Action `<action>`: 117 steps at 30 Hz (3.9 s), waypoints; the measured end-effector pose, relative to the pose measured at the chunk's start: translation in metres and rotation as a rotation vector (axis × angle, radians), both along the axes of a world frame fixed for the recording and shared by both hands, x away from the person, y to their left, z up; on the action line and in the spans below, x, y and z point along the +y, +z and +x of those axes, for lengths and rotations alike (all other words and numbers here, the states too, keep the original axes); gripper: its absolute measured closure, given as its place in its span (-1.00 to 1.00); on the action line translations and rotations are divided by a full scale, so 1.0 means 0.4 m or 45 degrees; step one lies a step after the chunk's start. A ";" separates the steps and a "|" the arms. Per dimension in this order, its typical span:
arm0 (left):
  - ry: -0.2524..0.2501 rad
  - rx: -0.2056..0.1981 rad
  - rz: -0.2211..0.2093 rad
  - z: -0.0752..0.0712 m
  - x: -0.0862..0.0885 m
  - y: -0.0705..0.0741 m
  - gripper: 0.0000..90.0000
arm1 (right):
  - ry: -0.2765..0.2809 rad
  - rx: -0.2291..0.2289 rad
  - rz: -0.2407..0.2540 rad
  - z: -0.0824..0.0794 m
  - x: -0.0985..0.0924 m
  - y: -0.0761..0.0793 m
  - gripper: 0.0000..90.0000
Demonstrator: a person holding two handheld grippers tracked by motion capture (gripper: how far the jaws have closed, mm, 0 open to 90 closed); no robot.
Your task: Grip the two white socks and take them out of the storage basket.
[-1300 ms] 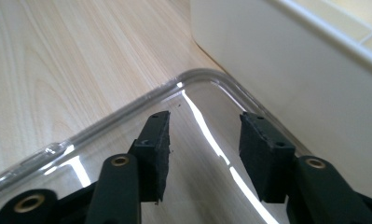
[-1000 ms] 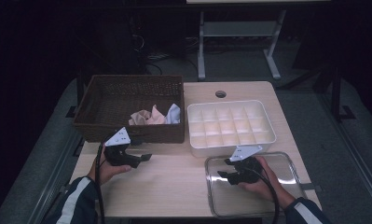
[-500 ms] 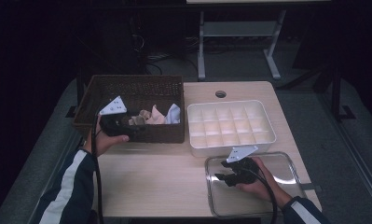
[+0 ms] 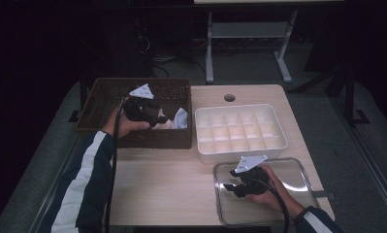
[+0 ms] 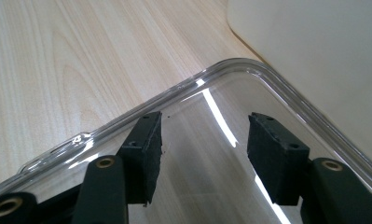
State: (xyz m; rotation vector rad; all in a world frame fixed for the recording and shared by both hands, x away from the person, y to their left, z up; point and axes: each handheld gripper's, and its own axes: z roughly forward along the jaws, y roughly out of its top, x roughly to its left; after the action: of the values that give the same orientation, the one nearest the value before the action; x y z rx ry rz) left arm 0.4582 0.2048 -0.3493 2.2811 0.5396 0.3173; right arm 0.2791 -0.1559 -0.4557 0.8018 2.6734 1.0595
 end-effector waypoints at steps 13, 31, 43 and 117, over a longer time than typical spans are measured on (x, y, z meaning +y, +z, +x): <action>-0.080 0.191 0.184 0.118 -0.110 -0.096 -0.36 | 0.007 0.014 -0.001 0.004 0.000 -0.008 -0.11; -0.134 0.298 0.614 0.141 -0.197 -0.201 -0.20 | 0.047 0.010 0.010 -0.008 0.003 0.001 -0.17; -0.094 0.168 0.603 0.134 -0.184 -0.173 0.64 | 0.041 0.000 0.018 -0.008 -0.001 0.005 -0.16; 0.226 -0.372 -0.270 -0.147 0.046 0.175 0.76 | 0.018 -0.044 0.058 -0.016 -0.005 0.012 0.32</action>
State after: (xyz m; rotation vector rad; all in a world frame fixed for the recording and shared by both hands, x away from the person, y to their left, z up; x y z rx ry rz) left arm 0.3993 0.2233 -0.2794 1.9438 0.5938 0.6385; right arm 0.2728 -0.1579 -0.4507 0.7670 2.6389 1.1306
